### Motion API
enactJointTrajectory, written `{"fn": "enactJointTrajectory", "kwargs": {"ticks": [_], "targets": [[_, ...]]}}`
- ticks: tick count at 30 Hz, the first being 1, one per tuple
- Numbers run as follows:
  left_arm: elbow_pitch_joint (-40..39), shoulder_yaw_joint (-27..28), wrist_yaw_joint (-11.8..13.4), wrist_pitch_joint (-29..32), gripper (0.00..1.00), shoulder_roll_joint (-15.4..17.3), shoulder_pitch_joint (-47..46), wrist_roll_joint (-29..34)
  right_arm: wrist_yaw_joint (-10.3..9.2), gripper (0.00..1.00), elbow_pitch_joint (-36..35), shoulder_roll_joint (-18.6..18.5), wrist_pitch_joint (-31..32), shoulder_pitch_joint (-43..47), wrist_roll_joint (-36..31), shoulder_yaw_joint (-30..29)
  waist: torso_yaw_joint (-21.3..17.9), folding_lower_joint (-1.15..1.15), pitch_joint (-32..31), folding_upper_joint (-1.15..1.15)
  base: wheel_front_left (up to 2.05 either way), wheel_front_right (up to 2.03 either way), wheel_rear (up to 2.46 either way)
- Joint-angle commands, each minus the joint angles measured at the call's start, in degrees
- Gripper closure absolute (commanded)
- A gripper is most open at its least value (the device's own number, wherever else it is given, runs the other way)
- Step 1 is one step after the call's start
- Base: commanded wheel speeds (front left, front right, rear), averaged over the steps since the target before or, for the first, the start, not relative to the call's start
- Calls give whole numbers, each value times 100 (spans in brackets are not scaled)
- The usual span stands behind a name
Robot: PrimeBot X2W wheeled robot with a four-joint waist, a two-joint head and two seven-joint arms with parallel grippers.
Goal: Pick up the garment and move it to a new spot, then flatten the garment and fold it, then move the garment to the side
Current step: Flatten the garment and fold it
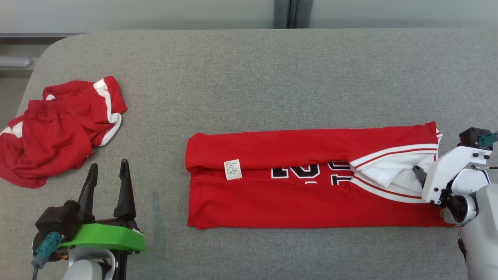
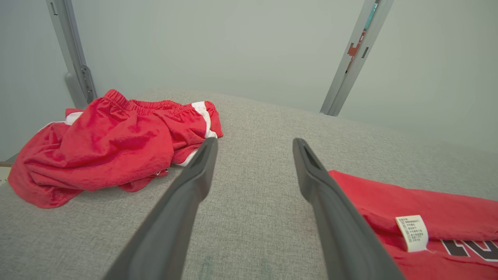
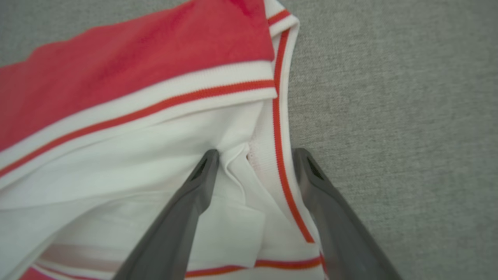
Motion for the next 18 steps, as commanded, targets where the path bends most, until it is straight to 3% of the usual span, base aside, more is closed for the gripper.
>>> {"fn": "enactJointTrajectory", "kwargs": {"ticks": [1, 2, 18], "targets": [[15, 36, -35, 0, 0, 29, -103, 26, -2, 55, 174, 91, 10, 50, 60, 95, -13, 0, 2, 0, 0, 0, 0], [14, 51, -32, 0, 0, 37, -100, 32, -2, 100, 201, 101, -31, 7, 93, 149, -33, 0, 3, 0, 0, 0, 0], [-31, 170, -69, 0, 0, 27, 82, 109, -7, 100, -236, -776, -585, -11, -362, -722, -396, 0, -156, 0, 0, 0, 0]]}}
